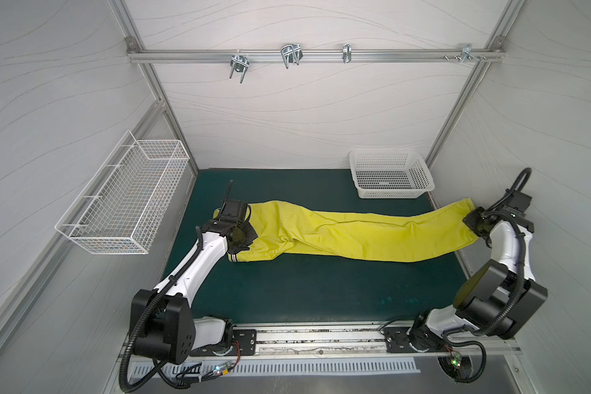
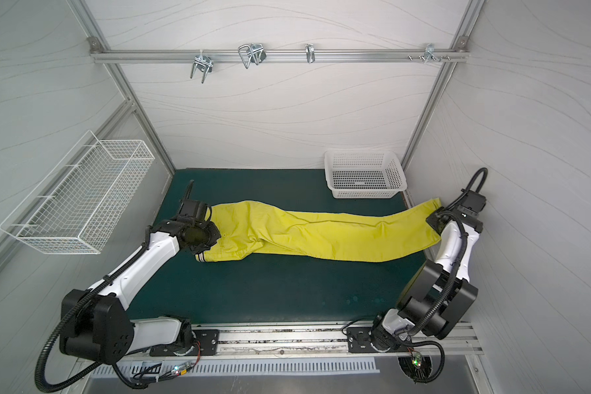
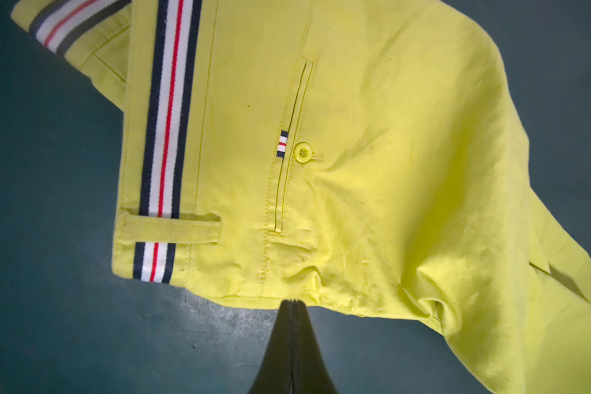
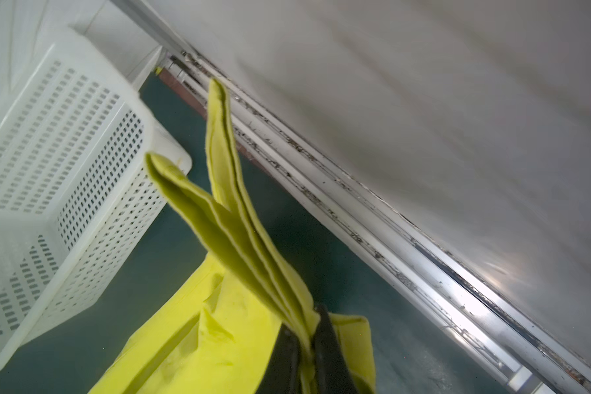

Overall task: Roll up the long pants
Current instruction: Fold the long pant at the center of the board.

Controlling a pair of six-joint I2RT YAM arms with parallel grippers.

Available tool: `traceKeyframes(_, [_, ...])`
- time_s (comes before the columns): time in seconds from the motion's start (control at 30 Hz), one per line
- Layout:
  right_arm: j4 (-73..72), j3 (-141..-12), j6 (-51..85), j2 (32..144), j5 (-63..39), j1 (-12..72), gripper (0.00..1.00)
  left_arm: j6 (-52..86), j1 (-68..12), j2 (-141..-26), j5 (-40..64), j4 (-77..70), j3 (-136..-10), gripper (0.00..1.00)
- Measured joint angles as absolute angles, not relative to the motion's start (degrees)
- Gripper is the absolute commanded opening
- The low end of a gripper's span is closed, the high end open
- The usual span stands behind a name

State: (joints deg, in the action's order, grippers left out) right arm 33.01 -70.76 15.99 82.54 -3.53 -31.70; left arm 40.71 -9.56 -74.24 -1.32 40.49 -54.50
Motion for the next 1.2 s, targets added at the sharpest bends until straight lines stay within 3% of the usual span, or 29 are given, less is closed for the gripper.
traceKeyframes(0.07, [32.71,-71.46,15.38,81.8,-2.94,-27.11,0.0,40.73,-9.56,-73.6,-2.0,40.8,-54.11,0.0])
traceKeyframes(0.13, [32.29,-71.9,14.96,80.86,-3.22,-23.29,0.0,40.75,-9.56,-71.77,-3.27,41.85,-53.01,0.15])
traceKeyframes(0.2, [31.94,-72.12,14.87,80.09,-3.46,-21.21,0.0,41.1,-9.56,-69.12,-4.6,43.2,-51.4,0.16])
traceKeyframes(0.37, [31.73,-72.14,14.74,79.85,-3.77,-20.34,0.0,42.76,-9.54,-63.18,-8.58,46.17,-47.81,0.54])
traceKeyframes(0.87, [31.55,-72.12,14.81,79.85,-6.87,-20.1,0.0,41.45,0.51,-69.89,-12.05,39.83,-43.31,0.56])
traceKeyframes(1.2, [31.38,-71.85,14.98,79.85,-7.84,-20.1,0.0,39.79,1.48,-76.6,-9.74,27.05,-44.34,0.55])
